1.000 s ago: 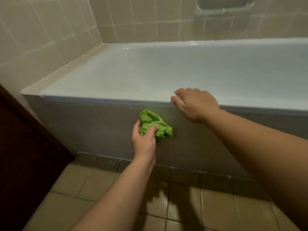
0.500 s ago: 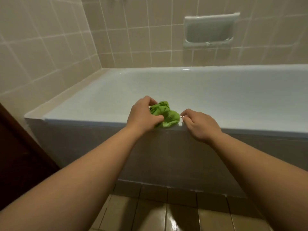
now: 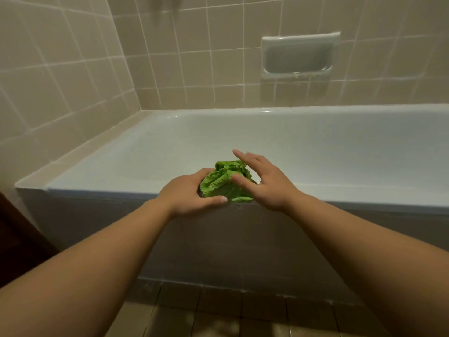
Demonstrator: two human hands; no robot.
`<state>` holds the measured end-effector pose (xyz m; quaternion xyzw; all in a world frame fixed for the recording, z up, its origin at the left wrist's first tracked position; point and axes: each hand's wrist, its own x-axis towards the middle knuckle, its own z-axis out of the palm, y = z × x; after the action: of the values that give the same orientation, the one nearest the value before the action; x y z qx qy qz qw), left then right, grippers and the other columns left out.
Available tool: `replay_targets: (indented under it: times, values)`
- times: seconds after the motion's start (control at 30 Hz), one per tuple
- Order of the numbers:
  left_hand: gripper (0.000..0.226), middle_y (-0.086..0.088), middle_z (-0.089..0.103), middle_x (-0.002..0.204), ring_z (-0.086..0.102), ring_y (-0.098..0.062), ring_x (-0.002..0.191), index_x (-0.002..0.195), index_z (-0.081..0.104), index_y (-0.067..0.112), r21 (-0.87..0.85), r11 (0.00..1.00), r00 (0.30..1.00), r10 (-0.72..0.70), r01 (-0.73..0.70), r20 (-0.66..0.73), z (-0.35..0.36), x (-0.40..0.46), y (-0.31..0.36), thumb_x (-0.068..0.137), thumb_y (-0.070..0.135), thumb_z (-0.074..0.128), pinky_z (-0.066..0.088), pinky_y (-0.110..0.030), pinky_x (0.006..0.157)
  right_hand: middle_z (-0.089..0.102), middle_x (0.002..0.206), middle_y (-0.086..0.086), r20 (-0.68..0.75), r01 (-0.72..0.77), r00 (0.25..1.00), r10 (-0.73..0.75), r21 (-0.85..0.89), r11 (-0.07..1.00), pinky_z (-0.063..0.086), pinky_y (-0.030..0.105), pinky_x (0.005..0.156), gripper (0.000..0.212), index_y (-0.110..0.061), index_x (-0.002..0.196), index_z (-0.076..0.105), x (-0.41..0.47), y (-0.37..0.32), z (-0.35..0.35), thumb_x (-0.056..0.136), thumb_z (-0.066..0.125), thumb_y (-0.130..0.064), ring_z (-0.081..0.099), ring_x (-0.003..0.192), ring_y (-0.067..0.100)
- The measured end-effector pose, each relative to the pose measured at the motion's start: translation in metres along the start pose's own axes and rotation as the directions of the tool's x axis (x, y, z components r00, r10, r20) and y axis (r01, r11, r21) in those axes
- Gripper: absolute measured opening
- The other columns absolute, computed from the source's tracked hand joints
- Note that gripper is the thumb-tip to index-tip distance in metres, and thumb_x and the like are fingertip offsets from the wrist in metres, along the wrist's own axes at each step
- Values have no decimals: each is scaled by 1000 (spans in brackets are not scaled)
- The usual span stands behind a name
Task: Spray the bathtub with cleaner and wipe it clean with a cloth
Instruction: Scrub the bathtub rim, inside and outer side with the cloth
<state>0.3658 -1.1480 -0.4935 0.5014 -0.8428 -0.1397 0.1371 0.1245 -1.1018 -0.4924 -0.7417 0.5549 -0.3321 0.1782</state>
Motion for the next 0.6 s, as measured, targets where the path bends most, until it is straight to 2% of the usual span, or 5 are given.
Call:
replay_targets:
  times: [0.1, 0.2, 0.27, 0.47, 0.6]
  values:
    - [88, 19, 69, 113, 65, -13, 103, 129, 51, 50, 117, 992, 997, 39, -46, 65, -4, 9, -8, 57, 100, 56, 53, -36, 84, 39, 162, -6, -22, 77, 997, -76, 36, 996, 29, 29, 119, 61, -49, 143, 52, 17, -3, 13, 87, 65, -68, 36, 147, 10]
    - [84, 20, 70, 112, 64, -12, 100, 123, 56, 52, 194, 978, 995, 61, -76, 83, -6, 16, -17, 56, 102, 54, 54, -36, 82, 67, 122, -9, -80, 107, 992, -101, 79, 991, 52, 34, 99, 52, -34, 122, 67, 28, 1, 20, 79, 79, -61, 62, 111, 9]
    - [89, 17, 71, 110, 65, -14, 99, 123, 58, 50, 223, 974, 998, 35, -47, 59, -4, 17, -22, 54, 105, 48, 55, -37, 80, 65, 108, -9, -77, 117, 991, -112, 67, 991, 54, 34, 89, 53, -32, 117, 65, 30, 4, 21, 76, 82, -60, 62, 99, 9]
    - [84, 15, 71, 101, 63, -14, 95, 108, 65, 47, 242, 969, 986, -90, 54, 139, -9, 30, -15, 48, 105, 54, 53, -37, 80, 48, 103, -6, -95, 116, 989, -115, 0, 993, 41, 18, 73, 53, -28, 103, 54, 17, 6, 18, 70, 86, -55, 52, 87, 6]
    - [61, 17, 61, 78, 57, -9, 81, 86, 61, 46, 185, 982, 988, -70, 43, 141, -10, 33, -19, 55, 97, 62, 41, -31, 64, 59, 106, -8, -105, 75, 992, -75, -11, 997, 52, 32, 79, 59, -24, 111, 56, 17, 6, 14, 69, 85, -54, 59, 91, 10]
